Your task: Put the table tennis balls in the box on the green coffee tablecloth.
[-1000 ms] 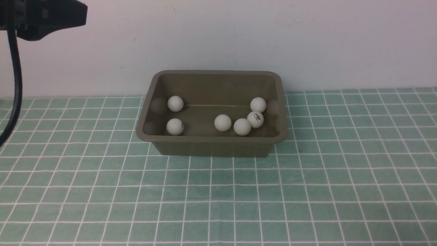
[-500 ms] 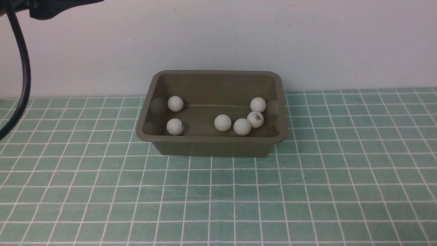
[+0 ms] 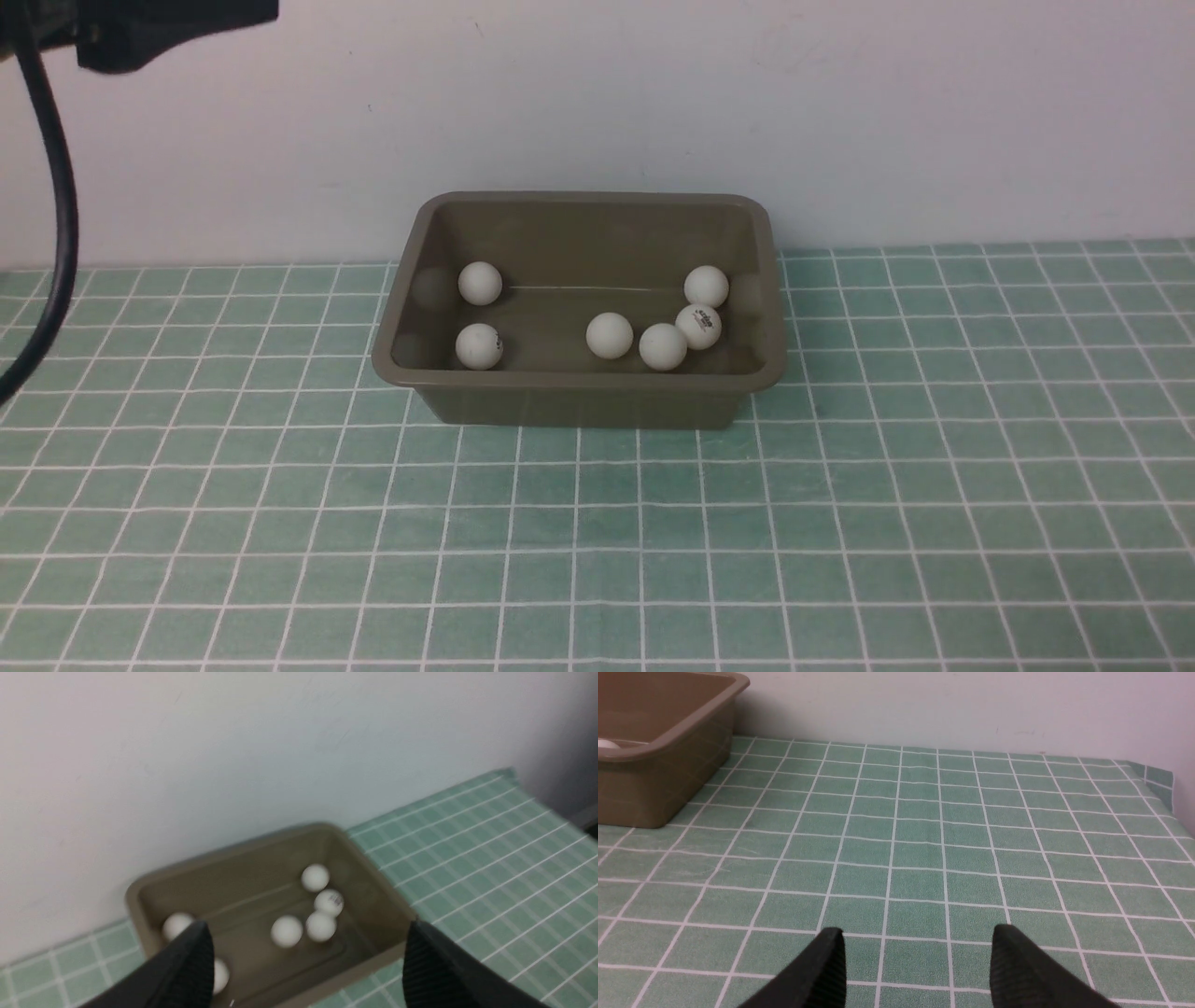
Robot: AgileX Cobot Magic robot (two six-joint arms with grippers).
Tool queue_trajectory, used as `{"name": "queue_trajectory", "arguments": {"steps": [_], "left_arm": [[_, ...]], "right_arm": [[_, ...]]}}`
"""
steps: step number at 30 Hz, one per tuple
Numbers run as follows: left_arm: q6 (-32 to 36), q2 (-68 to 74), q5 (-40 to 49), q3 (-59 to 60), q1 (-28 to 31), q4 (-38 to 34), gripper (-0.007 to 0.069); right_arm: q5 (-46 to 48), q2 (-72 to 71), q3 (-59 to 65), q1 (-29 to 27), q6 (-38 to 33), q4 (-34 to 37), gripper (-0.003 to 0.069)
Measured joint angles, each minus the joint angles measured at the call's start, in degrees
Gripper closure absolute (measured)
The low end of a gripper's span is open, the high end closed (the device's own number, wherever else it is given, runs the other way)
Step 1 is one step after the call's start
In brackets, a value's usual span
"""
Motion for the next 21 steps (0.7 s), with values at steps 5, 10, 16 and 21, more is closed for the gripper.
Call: {"name": "queue_trajectory", "arguments": {"steps": [5, 10, 16, 21], "left_arm": [[-6.3, -6.3, -3.3, 9.7, 0.0, 9.6, 0.0136], [-9.7, -16.3, -12.9, 24.8, 0.0, 16.2, 0.0136], [-9.9, -30.4, -29.2, 47.3, 0.0, 19.9, 0.0136], [-9.2, -38.2, -36.8, 59.7, 0.0, 19.3, 0.0136]], "right_arm": [[0.0, 0.0, 0.0, 0.0, 0.0, 0.1, 0.027], [-0.1, 0.0, 0.0, 0.0, 0.0, 0.1, 0.027], [-0.1, 0.0, 0.0, 0.0, 0.0, 0.1, 0.027], [-0.1, 0.0, 0.0, 0.0, 0.0, 0.1, 0.027]]}}
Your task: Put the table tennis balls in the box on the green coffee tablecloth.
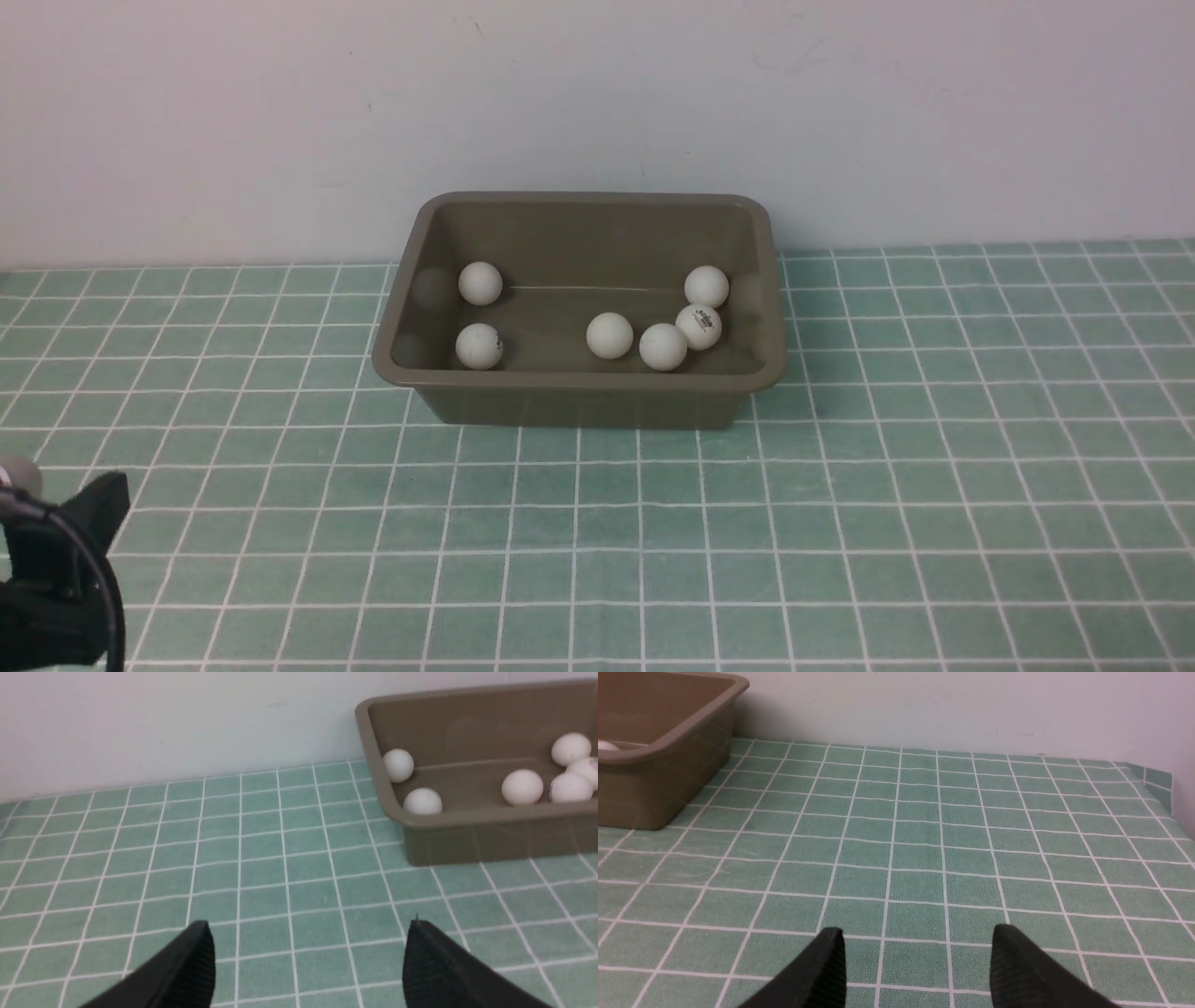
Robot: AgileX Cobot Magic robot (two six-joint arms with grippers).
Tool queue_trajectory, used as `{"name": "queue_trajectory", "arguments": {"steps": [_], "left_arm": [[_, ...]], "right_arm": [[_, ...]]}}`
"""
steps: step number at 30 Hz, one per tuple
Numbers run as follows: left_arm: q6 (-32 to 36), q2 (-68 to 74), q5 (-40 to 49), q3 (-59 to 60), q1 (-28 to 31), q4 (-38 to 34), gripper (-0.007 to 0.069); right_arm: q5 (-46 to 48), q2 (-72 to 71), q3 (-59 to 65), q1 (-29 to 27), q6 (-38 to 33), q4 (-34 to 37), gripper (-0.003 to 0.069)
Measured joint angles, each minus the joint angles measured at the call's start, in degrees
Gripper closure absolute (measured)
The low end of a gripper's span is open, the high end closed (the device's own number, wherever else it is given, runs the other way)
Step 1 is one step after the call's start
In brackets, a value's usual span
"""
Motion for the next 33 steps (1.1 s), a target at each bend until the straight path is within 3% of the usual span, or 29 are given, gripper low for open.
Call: {"name": "queue_trajectory", "arguments": {"steps": [11, 14, 18, 22, 33], "left_arm": [[2.0, -5.1, -0.7, 5.1, 0.0, 1.4, 0.0136], [-5.3, -9.3, -1.1, 8.6, 0.0, 7.6, 0.0136], [-25.3, -14.8, -0.1, 14.1, 0.0, 24.0, 0.0136], [-36.2, -18.1, 5.1, 15.4, 0.8, 33.7, 0.0136], [-38.7, -26.8, 9.9, 15.6, 1.7, 35.4, 0.0136]], "right_arm": [[-0.1, 0.0, 0.0, 0.0, 0.0, 0.0, 0.027], [-0.1, 0.0, 0.0, 0.0, 0.0, 0.0, 0.027], [-0.1, 0.0, 0.0, 0.0, 0.0, 0.0, 0.027], [-0.1, 0.0, 0.0, 0.0, 0.0, 0.0, 0.027], [-0.1, 0.0, 0.0, 0.0, 0.0, 0.0, 0.027]]}}
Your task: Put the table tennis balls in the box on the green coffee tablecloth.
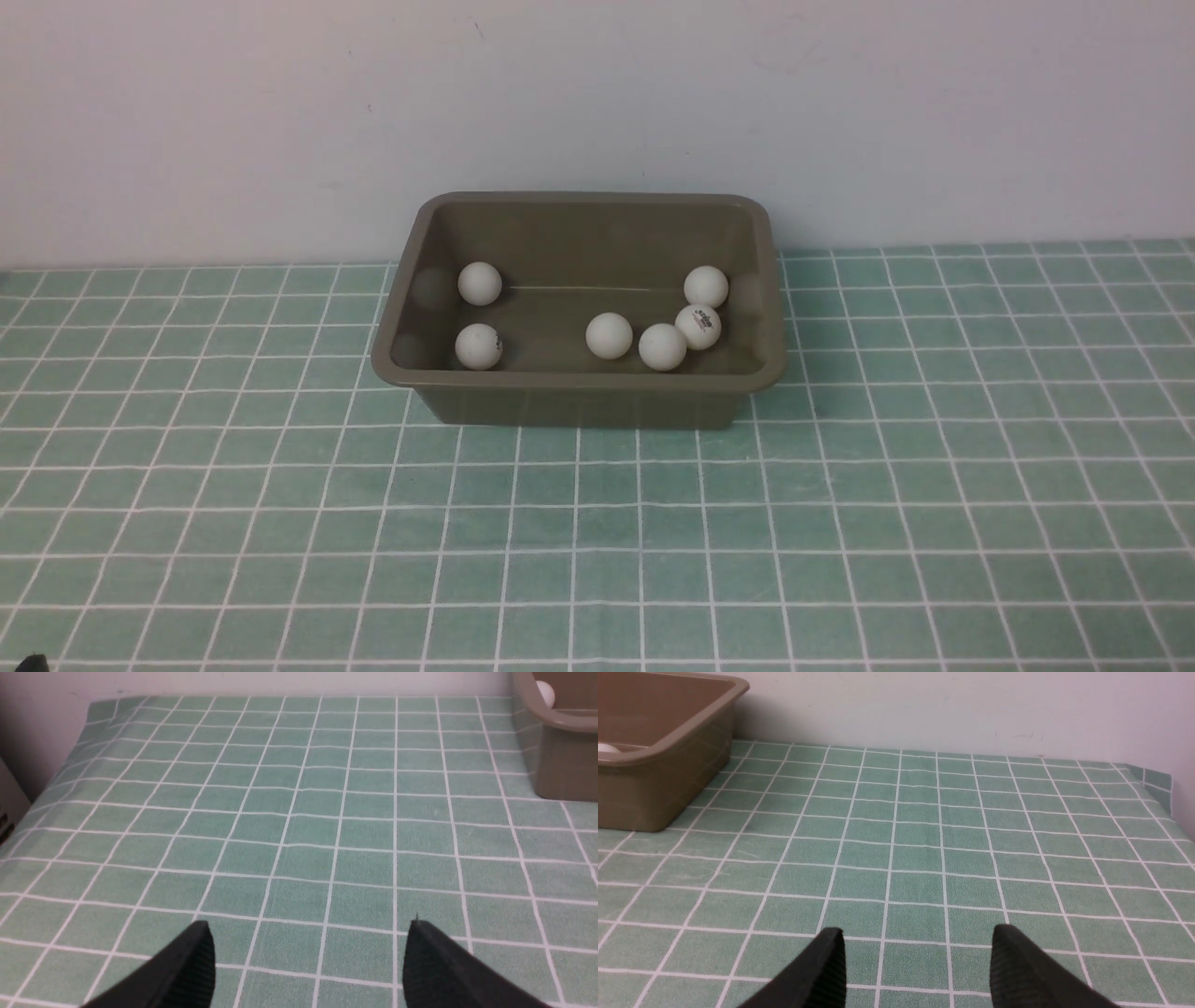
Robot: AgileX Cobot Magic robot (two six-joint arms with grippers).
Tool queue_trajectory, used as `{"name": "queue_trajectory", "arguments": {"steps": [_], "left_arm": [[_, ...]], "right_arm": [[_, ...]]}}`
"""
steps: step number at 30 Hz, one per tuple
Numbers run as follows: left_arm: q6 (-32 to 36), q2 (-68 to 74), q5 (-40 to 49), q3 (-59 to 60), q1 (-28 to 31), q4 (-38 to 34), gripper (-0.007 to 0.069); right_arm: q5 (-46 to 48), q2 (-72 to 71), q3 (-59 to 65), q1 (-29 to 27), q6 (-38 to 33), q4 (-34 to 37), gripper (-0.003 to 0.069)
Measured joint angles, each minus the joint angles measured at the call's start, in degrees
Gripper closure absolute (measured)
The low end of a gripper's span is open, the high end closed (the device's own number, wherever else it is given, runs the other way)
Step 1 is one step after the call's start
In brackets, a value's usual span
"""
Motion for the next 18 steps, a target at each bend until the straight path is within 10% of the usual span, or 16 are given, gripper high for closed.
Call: {"name": "queue_trajectory", "arguments": {"steps": [18], "left_arm": [[2.3, -2.3, 1.0, 2.8, 0.0, -1.6, 0.0136]], "right_arm": [[-0.1, 0.0, 0.0, 0.0, 0.0, 0.0, 0.027]]}}
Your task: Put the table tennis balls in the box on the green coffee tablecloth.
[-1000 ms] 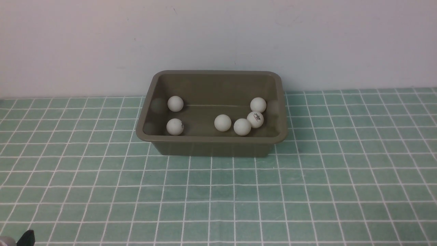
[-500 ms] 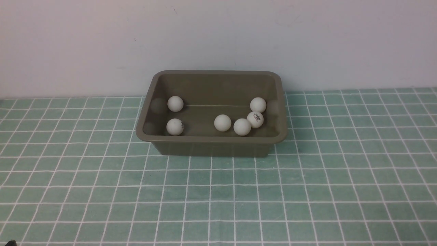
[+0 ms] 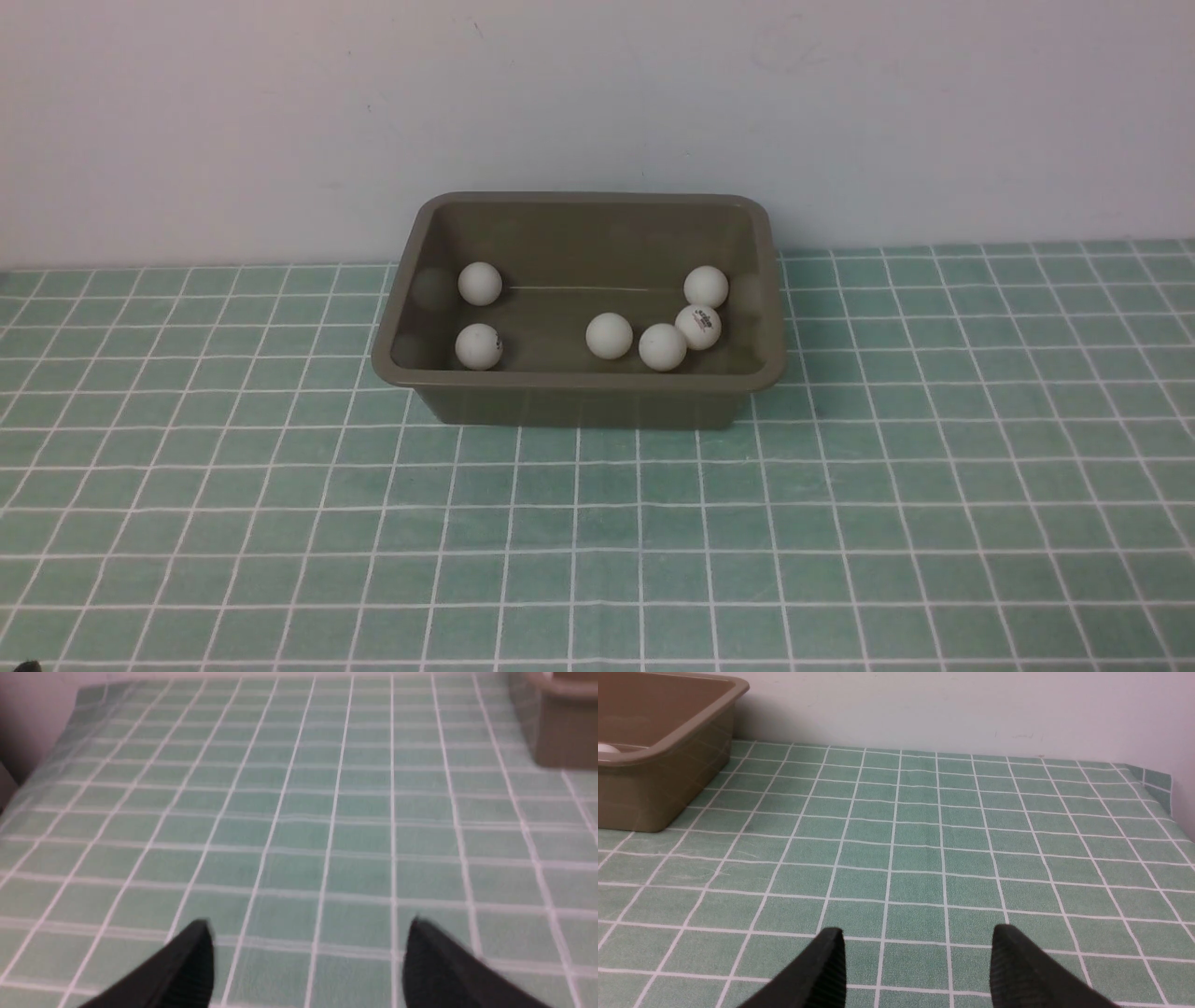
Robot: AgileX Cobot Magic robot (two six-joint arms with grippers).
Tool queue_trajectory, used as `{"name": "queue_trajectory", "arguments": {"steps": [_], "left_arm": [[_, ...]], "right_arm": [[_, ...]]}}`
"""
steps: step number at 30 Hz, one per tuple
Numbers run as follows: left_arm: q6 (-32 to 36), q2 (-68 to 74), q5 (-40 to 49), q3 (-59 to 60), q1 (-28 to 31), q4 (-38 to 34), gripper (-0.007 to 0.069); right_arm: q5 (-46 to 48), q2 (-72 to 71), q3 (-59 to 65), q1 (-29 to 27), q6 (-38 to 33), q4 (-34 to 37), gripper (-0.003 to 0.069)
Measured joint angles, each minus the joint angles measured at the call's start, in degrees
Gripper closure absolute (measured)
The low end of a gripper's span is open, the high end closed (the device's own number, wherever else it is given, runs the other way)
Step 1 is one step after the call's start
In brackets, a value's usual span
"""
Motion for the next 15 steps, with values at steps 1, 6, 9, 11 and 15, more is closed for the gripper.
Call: {"name": "queue_trajectory", "arguments": {"steps": [1, 6, 9, 11, 15], "left_arm": [[0.3, 0.0, -0.9, 0.1, 0.0, -0.3, 0.0136], [0.7, 0.0, -2.6, 0.5, 0.0, -3.1, 0.0136], [0.7, 0.0, -2.7, 0.5, 0.0, -3.4, 0.0136], [0.7, 0.0, -2.7, 0.5, 0.0, -3.5, 0.0136], [0.7, 0.0, -2.7, 0.5, 0.0, -3.5, 0.0136]], "right_arm": [[0.0, 0.0, 0.0, 0.0, 0.0, 0.0, 0.027], [0.0, 0.0, 0.0, 0.0, 0.0, 0.0, 0.027], [0.0, 0.0, 0.0, 0.0, 0.0, 0.0, 0.027], [0.0, 0.0, 0.0, 0.0, 0.0, 0.0, 0.027], [0.0, 0.0, 0.0, 0.0, 0.0, 0.0, 0.027]]}}
